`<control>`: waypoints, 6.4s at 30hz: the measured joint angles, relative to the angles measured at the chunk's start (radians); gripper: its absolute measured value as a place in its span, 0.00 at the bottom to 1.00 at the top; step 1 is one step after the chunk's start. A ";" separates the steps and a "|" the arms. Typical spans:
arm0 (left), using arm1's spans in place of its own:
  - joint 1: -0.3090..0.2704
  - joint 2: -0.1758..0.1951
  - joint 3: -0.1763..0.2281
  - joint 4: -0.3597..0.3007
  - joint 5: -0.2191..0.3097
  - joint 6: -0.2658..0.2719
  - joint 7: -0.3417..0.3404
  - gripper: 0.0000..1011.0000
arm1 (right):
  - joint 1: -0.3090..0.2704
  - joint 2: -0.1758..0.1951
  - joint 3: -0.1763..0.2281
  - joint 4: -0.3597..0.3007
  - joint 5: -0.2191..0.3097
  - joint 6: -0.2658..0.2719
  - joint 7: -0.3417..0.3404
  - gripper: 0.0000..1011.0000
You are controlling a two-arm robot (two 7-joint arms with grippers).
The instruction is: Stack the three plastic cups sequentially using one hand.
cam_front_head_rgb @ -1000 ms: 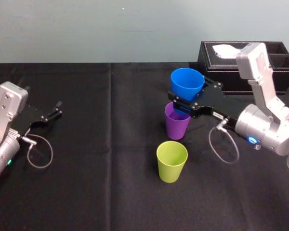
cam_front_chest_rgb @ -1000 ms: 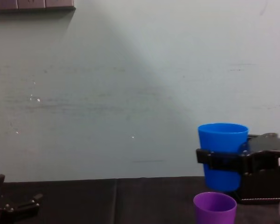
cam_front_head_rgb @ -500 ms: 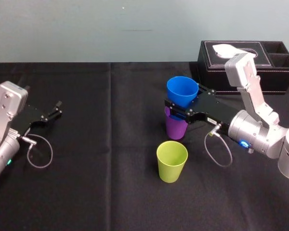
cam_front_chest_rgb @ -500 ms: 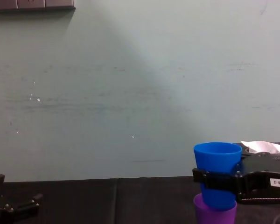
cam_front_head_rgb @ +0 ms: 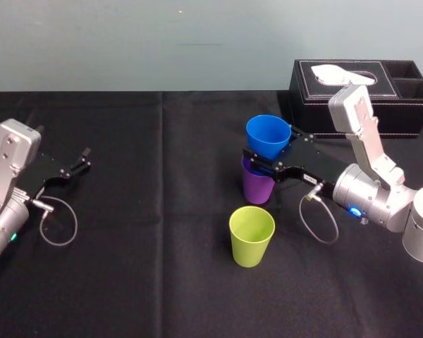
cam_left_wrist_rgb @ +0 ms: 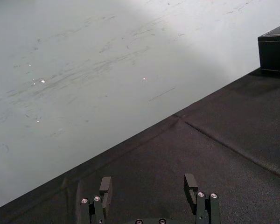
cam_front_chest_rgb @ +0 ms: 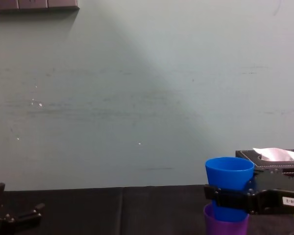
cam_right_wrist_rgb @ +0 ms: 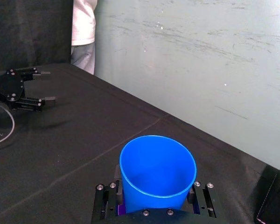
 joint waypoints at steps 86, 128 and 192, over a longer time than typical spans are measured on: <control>0.000 0.000 0.000 0.000 0.000 0.000 0.000 1.00 | -0.337 0.299 0.062 -0.207 0.154 -0.151 0.214 0.99; 0.000 0.000 0.000 0.000 0.000 0.000 0.000 1.00 | -0.118 0.174 -0.112 -0.053 0.106 -0.086 0.229 0.99; 0.000 0.000 0.000 0.000 0.000 0.000 0.000 1.00 | -0.160 0.280 0.031 -0.369 0.189 0.165 0.052 0.73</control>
